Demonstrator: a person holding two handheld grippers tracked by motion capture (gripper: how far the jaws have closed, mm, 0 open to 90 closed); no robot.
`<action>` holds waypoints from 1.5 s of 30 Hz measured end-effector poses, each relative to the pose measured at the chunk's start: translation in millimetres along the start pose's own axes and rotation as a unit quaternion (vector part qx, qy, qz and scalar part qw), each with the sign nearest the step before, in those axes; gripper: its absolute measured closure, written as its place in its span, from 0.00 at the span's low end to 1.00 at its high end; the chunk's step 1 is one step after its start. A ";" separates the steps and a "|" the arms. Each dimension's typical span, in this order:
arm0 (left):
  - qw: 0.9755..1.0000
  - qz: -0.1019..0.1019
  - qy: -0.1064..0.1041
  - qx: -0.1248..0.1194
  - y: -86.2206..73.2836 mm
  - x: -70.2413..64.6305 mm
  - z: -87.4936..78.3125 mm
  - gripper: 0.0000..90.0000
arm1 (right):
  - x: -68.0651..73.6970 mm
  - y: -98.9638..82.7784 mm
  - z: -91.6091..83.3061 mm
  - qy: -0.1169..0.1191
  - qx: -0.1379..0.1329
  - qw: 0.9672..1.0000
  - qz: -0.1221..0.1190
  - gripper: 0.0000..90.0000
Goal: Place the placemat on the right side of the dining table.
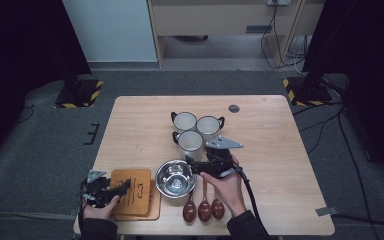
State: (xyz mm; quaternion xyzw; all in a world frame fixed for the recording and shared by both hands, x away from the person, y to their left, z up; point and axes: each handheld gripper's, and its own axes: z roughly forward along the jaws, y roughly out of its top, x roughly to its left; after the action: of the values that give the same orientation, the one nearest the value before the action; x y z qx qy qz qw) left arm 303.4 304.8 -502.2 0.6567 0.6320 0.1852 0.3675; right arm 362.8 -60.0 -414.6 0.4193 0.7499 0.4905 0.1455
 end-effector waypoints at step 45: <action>0.998 -0.013 -0.027 -0.063 7.2 -4.3 -26.1 0.22 | 80.0 -3.0 51.5 0.121 0.036 0.991 -0.039 0.40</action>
State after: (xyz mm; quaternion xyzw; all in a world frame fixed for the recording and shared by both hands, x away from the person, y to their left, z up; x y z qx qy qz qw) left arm 289.3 307.6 -478.8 0.6288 0.6169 0.2023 0.4279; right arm 345.4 32.9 -426.2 0.3326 0.7951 0.5039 0.0577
